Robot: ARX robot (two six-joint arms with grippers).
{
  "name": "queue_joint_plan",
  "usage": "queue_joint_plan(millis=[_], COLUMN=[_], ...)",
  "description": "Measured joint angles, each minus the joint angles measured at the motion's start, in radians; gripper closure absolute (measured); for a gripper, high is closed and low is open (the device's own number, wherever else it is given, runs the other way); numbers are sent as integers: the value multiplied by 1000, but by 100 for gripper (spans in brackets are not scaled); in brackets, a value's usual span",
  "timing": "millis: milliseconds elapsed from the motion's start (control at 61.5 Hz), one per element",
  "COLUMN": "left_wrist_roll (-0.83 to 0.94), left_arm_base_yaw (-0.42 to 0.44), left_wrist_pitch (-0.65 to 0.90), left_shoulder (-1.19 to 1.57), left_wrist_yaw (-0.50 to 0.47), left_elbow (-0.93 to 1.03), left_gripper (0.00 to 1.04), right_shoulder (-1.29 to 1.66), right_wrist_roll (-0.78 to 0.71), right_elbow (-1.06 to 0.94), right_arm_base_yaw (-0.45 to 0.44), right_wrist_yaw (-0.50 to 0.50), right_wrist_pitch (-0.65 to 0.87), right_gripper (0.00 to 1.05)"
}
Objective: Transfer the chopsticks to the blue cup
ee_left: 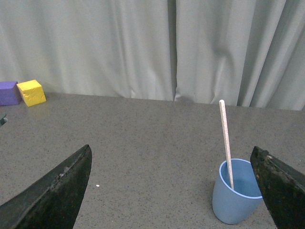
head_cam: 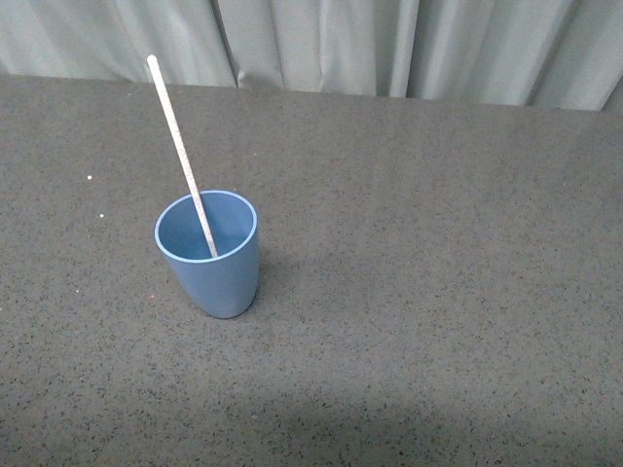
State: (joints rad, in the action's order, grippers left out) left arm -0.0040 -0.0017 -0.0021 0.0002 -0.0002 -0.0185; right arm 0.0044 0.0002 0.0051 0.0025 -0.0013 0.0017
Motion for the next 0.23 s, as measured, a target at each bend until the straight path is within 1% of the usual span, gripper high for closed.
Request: queue_joint_plan(millis=[228], left_wrist_roll=[0], left_arm_base_yaw=[0], left_wrist_pitch=[0], left_shoulder=[0], left_wrist_yaw=[0], left_elbow=[0], left_gripper=[7], right_shoulder=[0], right_wrist_roll=[0], right_elbow=[0], right_arm_base_yaw=[0], right_wrist_yaw=[0], right_wrist_pitch=[0], right_gripper=[9])
